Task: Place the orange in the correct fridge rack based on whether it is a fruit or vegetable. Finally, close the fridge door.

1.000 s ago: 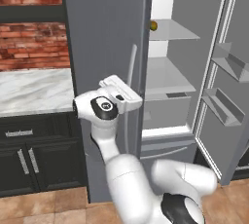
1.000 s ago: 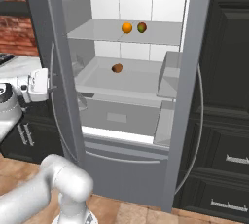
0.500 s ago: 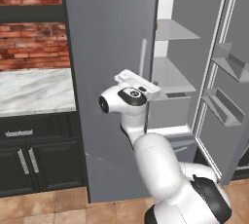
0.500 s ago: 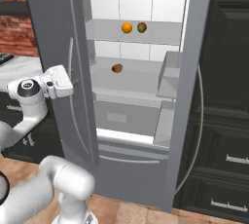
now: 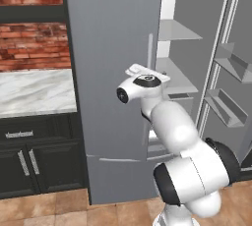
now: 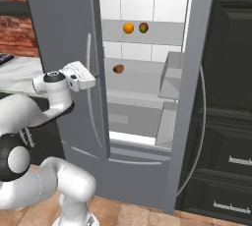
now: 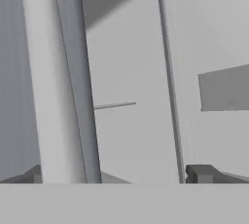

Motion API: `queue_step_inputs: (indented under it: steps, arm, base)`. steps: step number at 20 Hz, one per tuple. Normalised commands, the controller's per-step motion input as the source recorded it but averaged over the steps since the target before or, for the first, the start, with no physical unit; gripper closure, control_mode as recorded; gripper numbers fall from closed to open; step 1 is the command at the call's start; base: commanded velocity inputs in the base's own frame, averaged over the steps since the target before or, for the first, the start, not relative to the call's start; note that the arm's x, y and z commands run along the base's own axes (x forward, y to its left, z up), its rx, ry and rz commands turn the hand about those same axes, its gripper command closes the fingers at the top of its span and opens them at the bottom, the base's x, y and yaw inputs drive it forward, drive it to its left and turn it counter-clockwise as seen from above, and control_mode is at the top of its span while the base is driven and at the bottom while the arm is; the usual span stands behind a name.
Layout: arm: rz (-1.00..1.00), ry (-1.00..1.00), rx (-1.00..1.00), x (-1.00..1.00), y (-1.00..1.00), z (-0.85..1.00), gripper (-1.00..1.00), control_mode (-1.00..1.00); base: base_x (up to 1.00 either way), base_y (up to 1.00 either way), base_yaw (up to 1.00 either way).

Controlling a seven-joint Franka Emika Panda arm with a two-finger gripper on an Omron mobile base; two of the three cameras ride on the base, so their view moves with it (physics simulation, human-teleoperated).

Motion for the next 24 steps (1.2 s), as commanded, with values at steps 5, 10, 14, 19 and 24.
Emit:
queue_step_inputs:
  steps: [5, 10, 14, 19, 24]
  arm:
    - [0.0, 0.0, 0.0, 0.68, -0.14, 0.31, -1.0, -1.0]
    - [0.0, 0.0, 0.0, 0.66, 0.0, 0.38, -1.0, -1.0]
    - [0.0, -0.01, 0.0, 0.66, 0.02, 0.3, -1.0, -1.0]
    - [0.0, 0.0, 0.0, 0.62, 0.0, 0.18, -1.0, -1.0]
    - [0.0, 0.01, 0.0, 0.36, 0.0, 0.06, -1.0, -1.0]
  base:
    - [0.0, 0.0, 0.0]
    - [0.0, 0.0, 0.0]
    - [0.0, 0.0, 0.0]
    - [0.0, 0.0, 0.0]
    - [0.0, 0.0, 0.0]
